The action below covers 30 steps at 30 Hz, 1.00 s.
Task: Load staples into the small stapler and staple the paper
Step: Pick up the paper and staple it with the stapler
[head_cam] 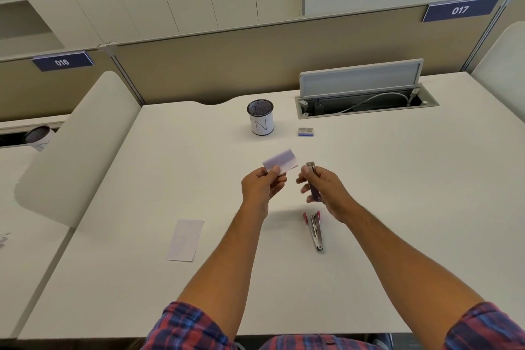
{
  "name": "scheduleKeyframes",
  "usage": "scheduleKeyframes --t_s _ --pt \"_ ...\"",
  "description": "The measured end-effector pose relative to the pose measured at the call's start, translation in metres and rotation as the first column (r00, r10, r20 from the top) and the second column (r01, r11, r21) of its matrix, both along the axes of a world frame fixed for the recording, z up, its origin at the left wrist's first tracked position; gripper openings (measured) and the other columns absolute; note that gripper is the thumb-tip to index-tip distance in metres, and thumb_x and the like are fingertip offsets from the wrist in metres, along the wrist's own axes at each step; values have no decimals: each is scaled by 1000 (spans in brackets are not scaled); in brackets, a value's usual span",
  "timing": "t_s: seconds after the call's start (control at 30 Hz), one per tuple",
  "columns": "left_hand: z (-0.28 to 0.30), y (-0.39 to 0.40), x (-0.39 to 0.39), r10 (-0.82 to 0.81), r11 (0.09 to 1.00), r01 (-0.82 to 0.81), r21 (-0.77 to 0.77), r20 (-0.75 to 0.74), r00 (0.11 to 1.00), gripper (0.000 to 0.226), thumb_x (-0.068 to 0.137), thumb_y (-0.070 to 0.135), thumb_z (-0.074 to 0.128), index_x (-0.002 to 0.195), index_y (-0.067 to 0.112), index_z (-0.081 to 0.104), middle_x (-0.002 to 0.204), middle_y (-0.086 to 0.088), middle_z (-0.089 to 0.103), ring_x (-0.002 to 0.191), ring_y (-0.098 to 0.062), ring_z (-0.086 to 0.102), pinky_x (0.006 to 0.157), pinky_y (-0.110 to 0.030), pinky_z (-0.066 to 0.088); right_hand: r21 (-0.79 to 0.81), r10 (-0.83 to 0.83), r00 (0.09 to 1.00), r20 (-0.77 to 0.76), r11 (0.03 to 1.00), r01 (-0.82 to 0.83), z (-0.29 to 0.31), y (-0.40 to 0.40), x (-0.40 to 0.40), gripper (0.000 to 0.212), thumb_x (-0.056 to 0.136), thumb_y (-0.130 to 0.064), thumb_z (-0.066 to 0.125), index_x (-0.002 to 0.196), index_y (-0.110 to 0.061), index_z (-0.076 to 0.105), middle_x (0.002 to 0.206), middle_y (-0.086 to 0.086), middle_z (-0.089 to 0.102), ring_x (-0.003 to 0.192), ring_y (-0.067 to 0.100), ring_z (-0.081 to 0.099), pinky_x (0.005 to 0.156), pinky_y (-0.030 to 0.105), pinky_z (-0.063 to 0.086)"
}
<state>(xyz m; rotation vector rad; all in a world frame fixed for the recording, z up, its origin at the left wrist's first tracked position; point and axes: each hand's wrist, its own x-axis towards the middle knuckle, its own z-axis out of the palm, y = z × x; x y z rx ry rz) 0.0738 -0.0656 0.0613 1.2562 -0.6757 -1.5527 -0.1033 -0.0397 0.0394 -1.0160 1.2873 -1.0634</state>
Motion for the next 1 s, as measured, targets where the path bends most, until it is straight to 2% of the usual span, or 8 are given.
scheduleKeyframes --t_s 0.07,0.2,0.3,0.4,0.6,0.7,0.87,1.0 --pt "0 0 -2 4 1000 -4 26 -21 1000 7 90 9 75 91 3 72 72 -8 72 62 -16 69 62 -24 60 -16 13 1000 2 1000 -13 0 3 3 58 81 -64 75 109 -15 63 95 11 78 66 27 72 50 31 54" --pt "0 1 -3 -2 999 2 44 -4 1000 8 88 11 77 85 6 72 68 -3 69 61 -14 64 61 -24 57 -64 5 1000 -4 998 -5 -3 4 9 47 77 -55 84 104 -20 66 83 16 78 44 19 54 42 22 38" --pt "1 1 -3 13 999 -13 47 -10 1000 8 88 11 78 84 7 72 70 -3 70 59 -14 62 57 -23 55 -93 53 992 112 995 -42 -3 3 13 45 87 -61 72 113 -24 72 90 16 76 51 15 45 48 25 33" --pt "1 0 -2 22 999 -22 43 -13 1000 9 87 11 78 83 7 71 74 -4 71 59 -13 60 57 -23 52 -47 53 981 189 998 -45 -5 3 14 68 94 -70 51 117 -10 72 93 13 71 61 16 46 52 27 36" --pt "0 0 -4 11 1000 -11 4 20 1000 11 87 15 79 79 11 72 72 0 71 58 -11 59 61 -26 49 -109 35 981 192 994 -14 -8 5 21 42 87 -60 68 100 -21 79 88 3 66 68 12 53 59 26 43" --pt "-2 0 -6 35 998 -28 -50 142 989 11 85 17 81 78 12 75 68 0 70 58 -11 60 62 -27 49 -116 16 981 194 993 6 -8 5 25 33 88 -52 70 97 -22 78 88 3 66 69 14 54 62 27 45" --pt "-6 0 -10 61 987 -7 -161 332 941 12 84 19 81 73 19 76 65 2 71 54 -7 60 59 -24 50 -140 -29 991 130 989 48 -9 4 27 41 91 -54 70 94 -13 74 86 6 69 74 19 60 68 33 50" --pt "-8 0 -12 11 986 48 -160 347 938 12 82 21 83 72 17 77 64 1 71 54 -8 60 58 -22 50 -149 -113 987 111 980 129 -8 3 28 40 95 -48 67 93 -9 74 83 4 73 72 16 66 63 22 51"
